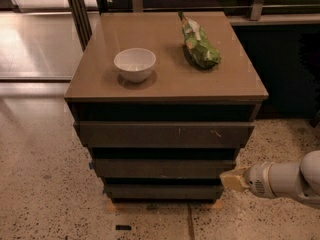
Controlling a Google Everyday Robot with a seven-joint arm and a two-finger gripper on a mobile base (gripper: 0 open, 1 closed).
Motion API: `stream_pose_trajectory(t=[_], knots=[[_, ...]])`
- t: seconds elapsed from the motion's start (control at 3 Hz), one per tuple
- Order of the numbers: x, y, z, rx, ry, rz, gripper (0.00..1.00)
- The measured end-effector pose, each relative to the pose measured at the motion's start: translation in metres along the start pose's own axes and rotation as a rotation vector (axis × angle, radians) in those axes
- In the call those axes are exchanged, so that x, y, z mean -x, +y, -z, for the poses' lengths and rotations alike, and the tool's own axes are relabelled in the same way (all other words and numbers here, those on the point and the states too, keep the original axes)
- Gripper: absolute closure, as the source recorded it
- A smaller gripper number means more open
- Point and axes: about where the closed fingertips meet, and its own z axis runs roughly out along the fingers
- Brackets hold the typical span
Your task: Close top drawer
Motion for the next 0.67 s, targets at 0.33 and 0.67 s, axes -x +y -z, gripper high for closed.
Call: stream_pose_trajectory(t=[0.33,0.67], knots=[[0.0082,-0.0018,-0.0063,-0.008,0.001,0.023,0.47],[0.0082,-0.0018,-0.0063,-0.008,0.001,0.023,0.23]])
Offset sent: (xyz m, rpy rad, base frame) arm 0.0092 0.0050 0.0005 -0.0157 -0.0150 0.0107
